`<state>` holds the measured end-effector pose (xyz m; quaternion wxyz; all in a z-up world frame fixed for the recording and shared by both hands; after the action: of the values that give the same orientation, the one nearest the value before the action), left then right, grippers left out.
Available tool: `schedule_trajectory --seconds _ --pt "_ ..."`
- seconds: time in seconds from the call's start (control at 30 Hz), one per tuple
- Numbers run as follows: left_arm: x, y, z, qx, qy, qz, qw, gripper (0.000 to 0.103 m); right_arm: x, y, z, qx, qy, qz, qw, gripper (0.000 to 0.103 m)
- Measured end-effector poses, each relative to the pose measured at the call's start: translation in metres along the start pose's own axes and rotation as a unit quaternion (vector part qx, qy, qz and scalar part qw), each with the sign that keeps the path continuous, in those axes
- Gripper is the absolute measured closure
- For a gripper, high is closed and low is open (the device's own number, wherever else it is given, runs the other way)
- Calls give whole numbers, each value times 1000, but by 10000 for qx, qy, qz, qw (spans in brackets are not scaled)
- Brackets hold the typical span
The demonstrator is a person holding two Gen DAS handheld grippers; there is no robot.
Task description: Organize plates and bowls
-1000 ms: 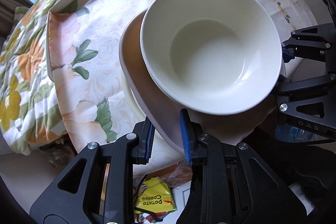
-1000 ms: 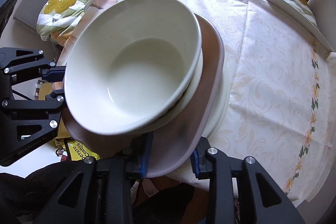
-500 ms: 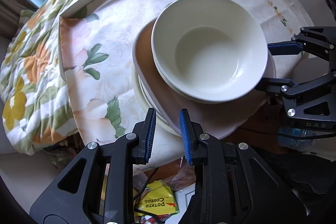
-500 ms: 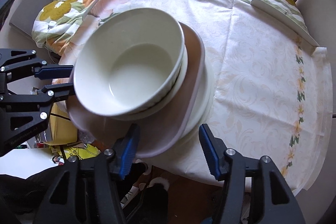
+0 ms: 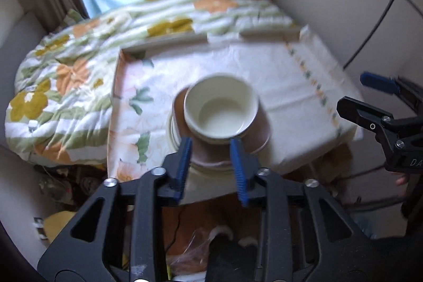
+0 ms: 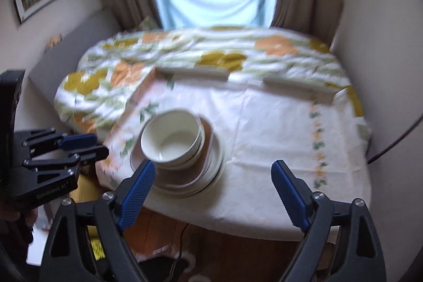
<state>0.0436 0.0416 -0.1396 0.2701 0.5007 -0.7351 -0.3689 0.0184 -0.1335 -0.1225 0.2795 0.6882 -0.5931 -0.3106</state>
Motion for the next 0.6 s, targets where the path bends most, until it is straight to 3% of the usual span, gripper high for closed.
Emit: schedule_trajectory --seconds 0.03,0.1,0.17,0.27,0.47,0.6 --pt "5 17 -2 295 63 -34 9995 29 3 14 -1 187 -53 107 9998 16" --pt "15 54 -3 938 205 -123 9953 0 7 43 0 542 -102 261 9981 16" --pt "24 88 0 1490 337 -215 9880 0 11 66 2 877 -177 391 9952 16" --pt "35 122 7 1993 438 -423 9780 0 19 99 7 1318 -319 561 9892 16" --pt "53 158 23 2516 392 -875 9631 0 21 137 22 1813 -284 679 9807 16" --pt "62 169 29 2628 367 -985 9591 0 24 149 31 1953 -376 747 9772 16"
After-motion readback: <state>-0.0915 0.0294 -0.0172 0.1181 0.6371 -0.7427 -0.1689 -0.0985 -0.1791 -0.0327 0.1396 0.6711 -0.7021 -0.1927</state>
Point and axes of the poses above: each gripper's, at about its wrist camera, not at the fingertips, and y roughly against the way its jaws point, x to its right, z to its underside, the point moved 2 cm from there along -y, roughly the way its jaws point
